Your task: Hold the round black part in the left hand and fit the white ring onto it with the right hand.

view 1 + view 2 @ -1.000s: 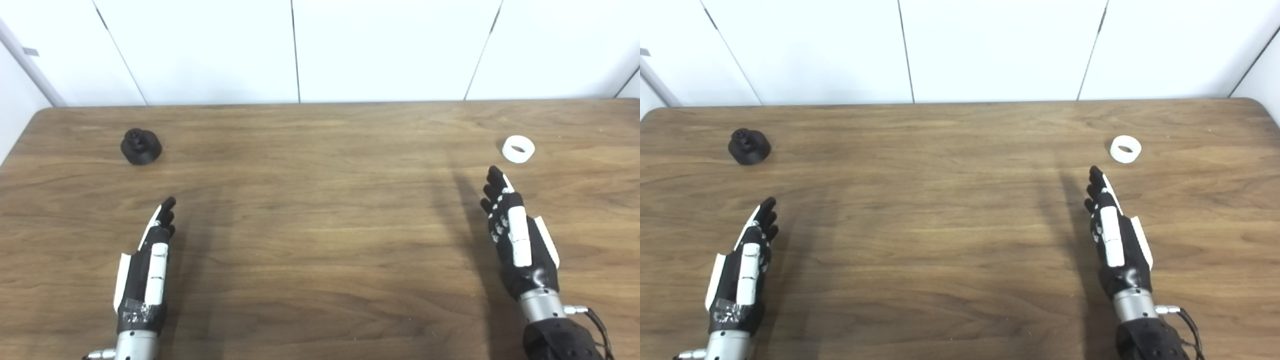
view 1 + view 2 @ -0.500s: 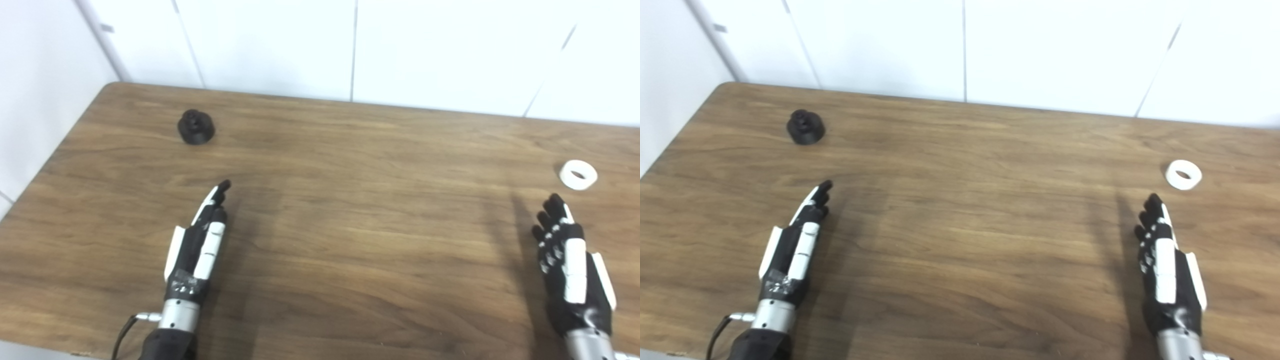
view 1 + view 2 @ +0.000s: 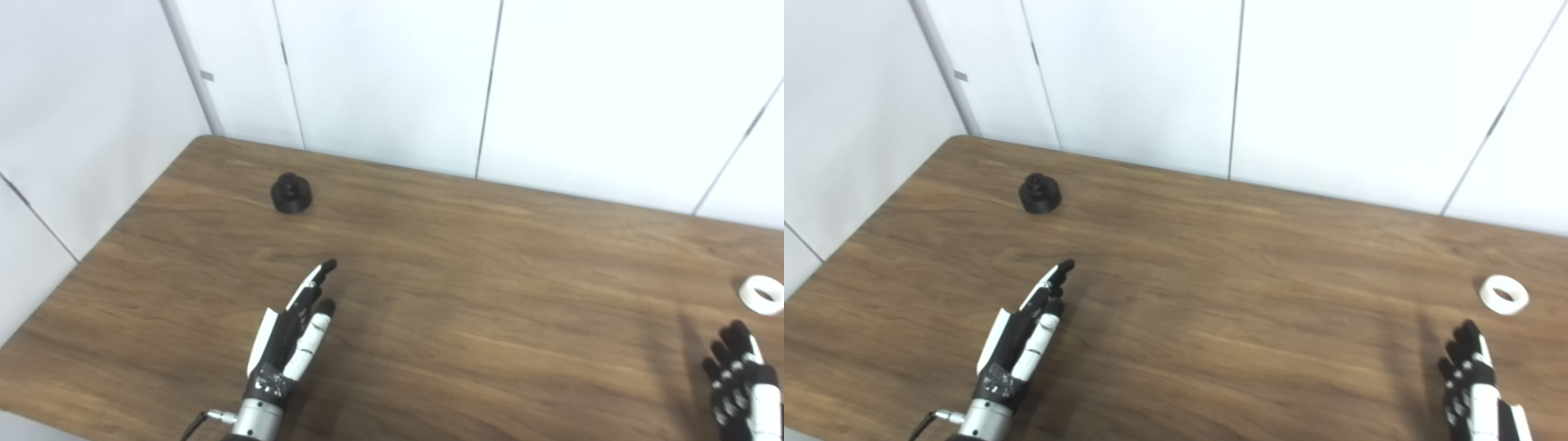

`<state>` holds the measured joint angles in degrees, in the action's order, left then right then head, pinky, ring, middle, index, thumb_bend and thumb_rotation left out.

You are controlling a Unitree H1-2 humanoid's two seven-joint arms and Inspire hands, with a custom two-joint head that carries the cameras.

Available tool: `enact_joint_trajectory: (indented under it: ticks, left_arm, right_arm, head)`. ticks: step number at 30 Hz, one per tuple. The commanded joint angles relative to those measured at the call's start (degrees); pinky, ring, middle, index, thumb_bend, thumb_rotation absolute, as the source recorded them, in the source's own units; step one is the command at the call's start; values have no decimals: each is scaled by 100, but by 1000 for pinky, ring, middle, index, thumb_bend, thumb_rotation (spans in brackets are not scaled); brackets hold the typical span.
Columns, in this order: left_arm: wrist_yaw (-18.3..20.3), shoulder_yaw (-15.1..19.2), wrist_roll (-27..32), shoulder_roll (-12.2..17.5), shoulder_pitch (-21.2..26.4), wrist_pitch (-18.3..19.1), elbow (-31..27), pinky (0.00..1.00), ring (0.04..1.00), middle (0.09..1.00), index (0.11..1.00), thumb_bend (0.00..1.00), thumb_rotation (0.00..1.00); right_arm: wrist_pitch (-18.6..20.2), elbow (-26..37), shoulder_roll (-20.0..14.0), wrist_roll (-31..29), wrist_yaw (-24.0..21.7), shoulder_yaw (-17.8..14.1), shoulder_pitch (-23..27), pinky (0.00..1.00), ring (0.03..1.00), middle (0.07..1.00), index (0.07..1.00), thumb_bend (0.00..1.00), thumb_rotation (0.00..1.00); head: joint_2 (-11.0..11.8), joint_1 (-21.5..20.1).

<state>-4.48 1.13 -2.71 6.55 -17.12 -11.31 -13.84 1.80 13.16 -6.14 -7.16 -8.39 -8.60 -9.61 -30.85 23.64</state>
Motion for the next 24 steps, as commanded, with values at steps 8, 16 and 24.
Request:
enact_joint_trajectory:
  ticks: [8,16,24]
  left_arm:
    - [-164,-109,-170,-368,-111,-265,242,1000,1000,987,939,564,787]
    - [-338,-105,-422,-381,-124,-264,211,1000,1000,980,940,565,654]
    - [-509,101,-687,-276,41,553,-532,1000,988,962,931,703,303]
  right_arm:
    - [-355,-69,-119,2,-19,-3,-247,970,963,939,920,472,996]
    - [-414,-168,-84,124,41,18,-215,914,928,914,887,520,958]
    - [-494,-202,-48,310,143,81,-208,881,919,907,883,564,960]
  head:
    - [119,-33]
    - [206,-152]
    - [259,-238]
